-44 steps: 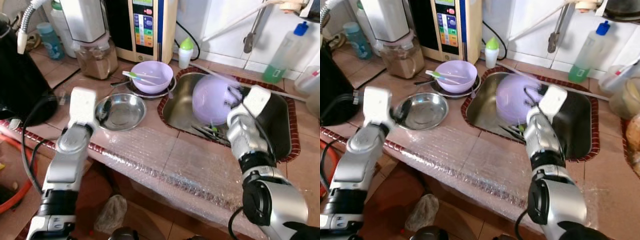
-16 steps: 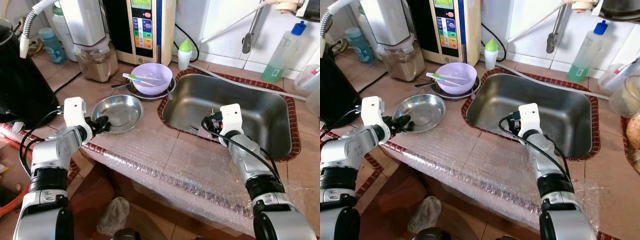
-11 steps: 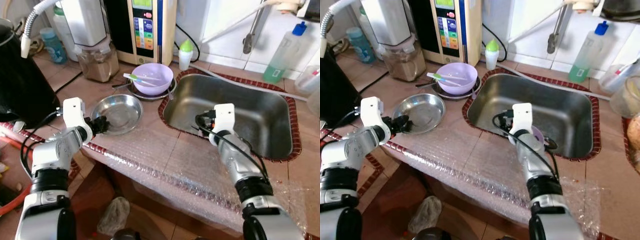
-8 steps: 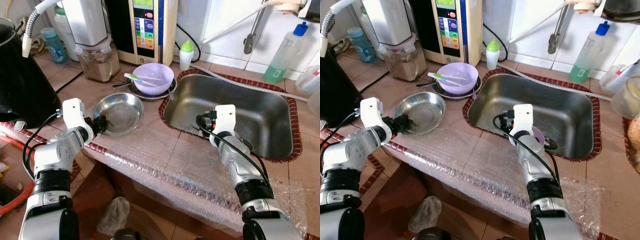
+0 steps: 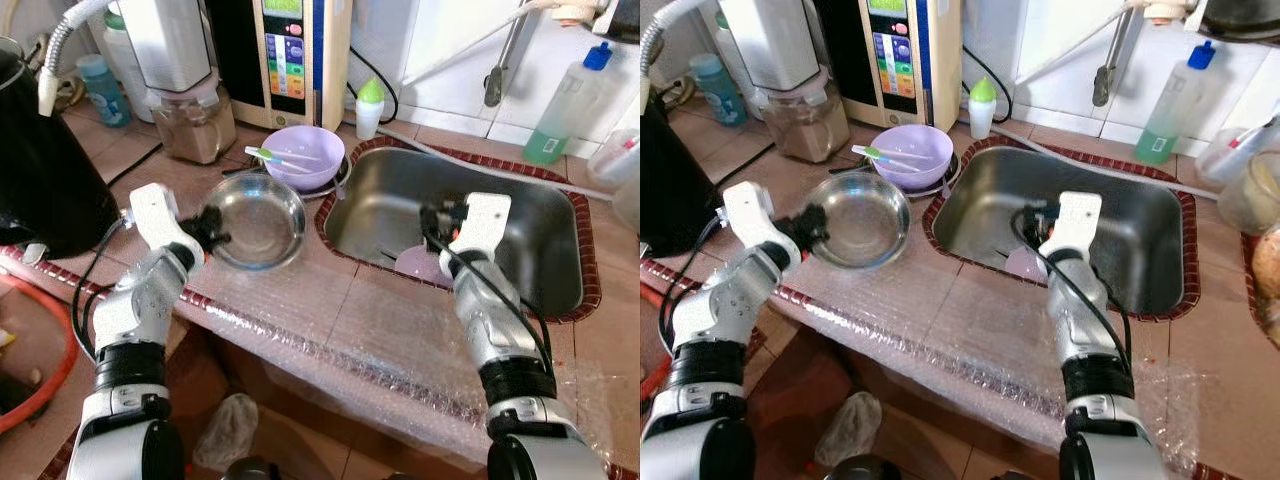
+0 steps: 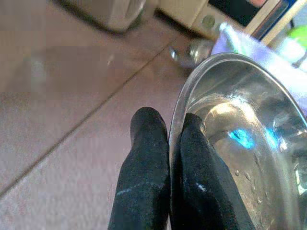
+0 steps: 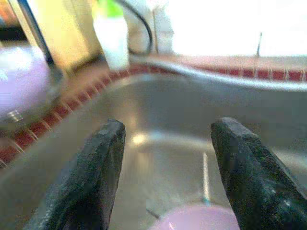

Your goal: Kitchen organization

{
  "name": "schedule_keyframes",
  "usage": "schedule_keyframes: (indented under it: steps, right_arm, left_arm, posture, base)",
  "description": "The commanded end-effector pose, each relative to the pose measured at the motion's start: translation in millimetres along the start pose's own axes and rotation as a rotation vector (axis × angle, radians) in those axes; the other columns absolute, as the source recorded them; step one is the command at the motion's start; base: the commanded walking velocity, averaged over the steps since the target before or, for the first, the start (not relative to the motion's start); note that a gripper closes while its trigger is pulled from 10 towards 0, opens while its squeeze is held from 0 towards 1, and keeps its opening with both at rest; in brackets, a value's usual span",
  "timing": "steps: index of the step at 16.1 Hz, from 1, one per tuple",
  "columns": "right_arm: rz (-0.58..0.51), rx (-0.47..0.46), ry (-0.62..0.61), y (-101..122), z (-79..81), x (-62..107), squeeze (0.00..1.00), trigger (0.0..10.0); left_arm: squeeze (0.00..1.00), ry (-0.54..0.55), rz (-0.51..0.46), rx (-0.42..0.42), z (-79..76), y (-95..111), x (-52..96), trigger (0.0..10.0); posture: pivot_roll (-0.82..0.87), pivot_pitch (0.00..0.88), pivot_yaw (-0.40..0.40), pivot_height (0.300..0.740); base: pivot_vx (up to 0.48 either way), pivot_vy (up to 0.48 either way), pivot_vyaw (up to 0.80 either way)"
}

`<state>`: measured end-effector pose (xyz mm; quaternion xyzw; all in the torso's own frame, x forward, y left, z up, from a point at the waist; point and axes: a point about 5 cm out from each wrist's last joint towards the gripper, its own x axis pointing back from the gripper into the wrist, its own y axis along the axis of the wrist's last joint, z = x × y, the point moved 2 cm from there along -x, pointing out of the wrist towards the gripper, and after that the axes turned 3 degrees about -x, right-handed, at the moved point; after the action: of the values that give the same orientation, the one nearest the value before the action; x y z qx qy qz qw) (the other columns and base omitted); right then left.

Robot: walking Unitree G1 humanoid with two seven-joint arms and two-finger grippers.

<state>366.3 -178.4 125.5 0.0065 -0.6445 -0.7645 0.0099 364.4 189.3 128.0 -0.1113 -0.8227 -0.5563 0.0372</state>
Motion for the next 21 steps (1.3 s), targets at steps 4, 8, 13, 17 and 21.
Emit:
schedule_keyframes:
  steps: [4, 8, 13, 17, 21]
  right_arm:
    - [-0.115, -0.105, 0.082, 29, 11.5, -4.9, 0.0, 10.0]
    - [-0.147, -0.254, 0.235, 44, 34.1, -2.8, 0.0, 10.0]
    - [-0.054, -0.347, 0.556, 42, 76.3, 13.4, 0.0, 10.0]
    - [0.044, -0.362, 0.687, 32, 96.2, 26.4, 0.0, 10.0]
    - [0.078, -0.326, 0.705, 23, 107.6, 25.8, 0.0, 10.0]
  left_arm:
    - [0.0, -0.005, -0.091, -0.063, -8.0, 19, 0.9, 0.0]
    - [0.0, -0.073, -0.183, -0.123, -24.4, 31, 1.8, 0.0]
    - [0.0, -0.158, -0.248, -0.193, -52.8, 40, 0.1, 0.0]
    - [0.0, -0.22, -0.276, -0.222, -70.7, 43, 0.2, 0.0]
    - [0.0, -0.293, -0.281, -0.218, -86.3, 40, 3.5, 0.0]
  posture:
    - [-0.01, 0.0, 0.017, 0.74]
    - [-0.01, 0.0, 0.013, 0.74]
    - [-0.01, 0.0, 0.015, 0.74]
    - [-0.02, 0.0, 0.018, 0.74]
    - [-0.02, 0.0, 0.019, 0.74]
  base:
    - [0.0, 0.0, 0.0]
    - [0.0, 0.0, 0.0]
    - [0.0, 0.0, 0.0]
    - [0.0, 0.0, 0.0]
    - [0.0, 0.0, 0.0]
